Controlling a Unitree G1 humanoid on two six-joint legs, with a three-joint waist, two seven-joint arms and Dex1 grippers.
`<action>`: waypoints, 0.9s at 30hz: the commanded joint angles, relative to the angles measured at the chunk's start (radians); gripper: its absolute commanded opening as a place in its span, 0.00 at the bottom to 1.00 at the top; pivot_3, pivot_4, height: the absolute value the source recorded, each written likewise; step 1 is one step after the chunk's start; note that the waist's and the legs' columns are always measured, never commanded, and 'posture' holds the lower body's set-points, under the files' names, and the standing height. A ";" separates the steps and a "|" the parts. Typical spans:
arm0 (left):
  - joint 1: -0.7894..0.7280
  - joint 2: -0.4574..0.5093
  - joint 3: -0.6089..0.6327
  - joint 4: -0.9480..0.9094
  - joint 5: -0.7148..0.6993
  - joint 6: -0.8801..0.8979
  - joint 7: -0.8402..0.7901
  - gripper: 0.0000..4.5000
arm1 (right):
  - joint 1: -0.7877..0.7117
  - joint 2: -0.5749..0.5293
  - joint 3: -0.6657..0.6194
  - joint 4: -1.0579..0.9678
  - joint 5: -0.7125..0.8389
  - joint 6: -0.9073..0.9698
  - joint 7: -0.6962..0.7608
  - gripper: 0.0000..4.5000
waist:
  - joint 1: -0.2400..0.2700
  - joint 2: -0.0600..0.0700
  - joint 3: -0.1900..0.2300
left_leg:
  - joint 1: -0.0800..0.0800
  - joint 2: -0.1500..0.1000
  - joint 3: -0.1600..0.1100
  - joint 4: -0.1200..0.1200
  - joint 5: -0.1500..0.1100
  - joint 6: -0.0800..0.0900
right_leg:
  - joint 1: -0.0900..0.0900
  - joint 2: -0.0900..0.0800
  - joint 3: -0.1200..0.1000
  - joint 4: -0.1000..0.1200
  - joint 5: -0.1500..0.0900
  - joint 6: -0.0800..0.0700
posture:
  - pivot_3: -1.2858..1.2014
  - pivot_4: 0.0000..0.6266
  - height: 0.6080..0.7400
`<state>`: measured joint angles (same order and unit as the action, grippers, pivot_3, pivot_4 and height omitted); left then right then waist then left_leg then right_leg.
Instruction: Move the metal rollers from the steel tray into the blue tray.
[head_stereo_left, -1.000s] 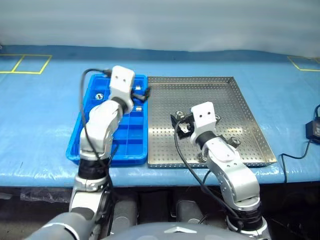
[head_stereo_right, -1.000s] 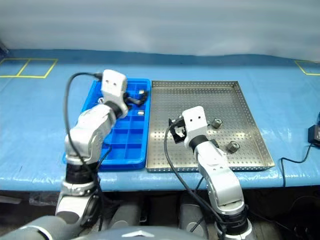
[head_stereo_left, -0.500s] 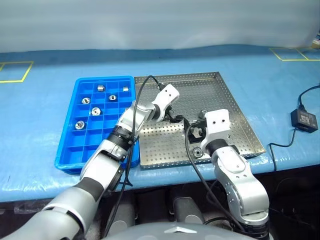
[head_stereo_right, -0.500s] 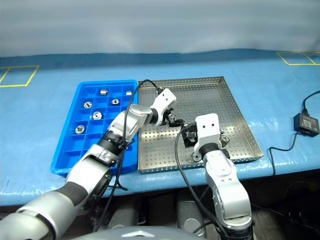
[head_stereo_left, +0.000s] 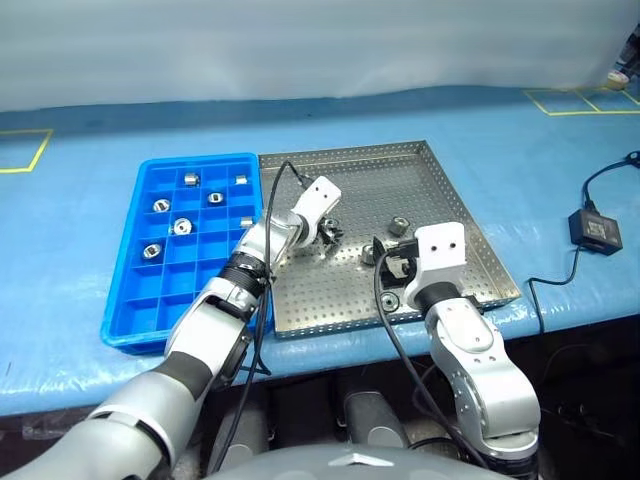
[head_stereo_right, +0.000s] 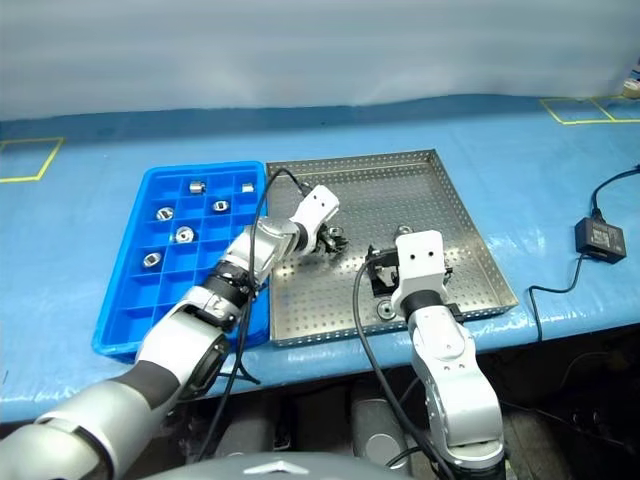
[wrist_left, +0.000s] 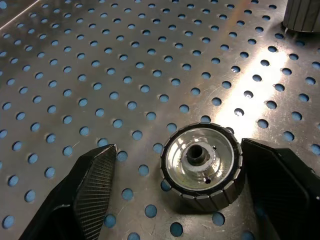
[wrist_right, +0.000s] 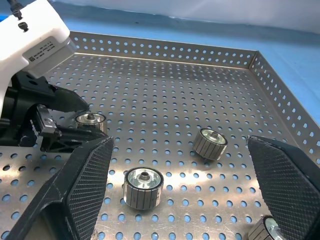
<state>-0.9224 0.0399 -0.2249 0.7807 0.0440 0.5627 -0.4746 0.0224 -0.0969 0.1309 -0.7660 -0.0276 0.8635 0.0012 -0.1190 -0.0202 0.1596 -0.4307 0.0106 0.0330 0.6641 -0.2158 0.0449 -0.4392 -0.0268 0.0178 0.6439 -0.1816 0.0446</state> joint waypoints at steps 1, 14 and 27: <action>0.015 -0.004 0.025 -0.093 -0.026 0.043 -0.010 0.63 | -0.024 0.002 0.003 -0.024 0.001 -0.006 0.006 1.00 | -0.001 0.000 0.000 | 0.000 0.000 0.000 0.000 0.000 0.000 | 0.000 0.000 0.000 0.000 0.000 0.000 | 0.44 0.24 1.00; 0.340 0.103 0.215 -0.976 -0.123 0.147 0.110 0.40 | -0.160 0.012 0.096 0.073 0.008 -0.029 0.061 1.00 | 0.013 0.003 -0.002 | 0.001 0.001 0.000 -0.002 0.000 -0.001 | -0.002 0.000 0.002 0.002 0.000 0.000 | 0.49 0.24 1.00; 0.835 0.202 0.287 -1.386 -0.056 0.243 0.279 0.40 | -0.284 -0.001 0.255 0.215 0.022 -0.096 0.183 1.00 | 0.127 0.002 -0.003 | 0.001 0.000 -0.001 -0.001 0.001 -0.001 | 0.000 -0.002 -0.002 0.000 -0.003 -0.006 | 0.57 0.24 1.00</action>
<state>-0.0848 0.2434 0.0669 -0.5385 -0.0152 0.8003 -0.2090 -0.2461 -0.1006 0.3804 -0.5330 -0.0092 0.7963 0.1719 0.0078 -0.0185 0.1567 -0.4302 0.0104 0.0321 0.6634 -0.2149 0.0437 -0.4386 -0.0291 0.0159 0.6437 -0.1846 0.0382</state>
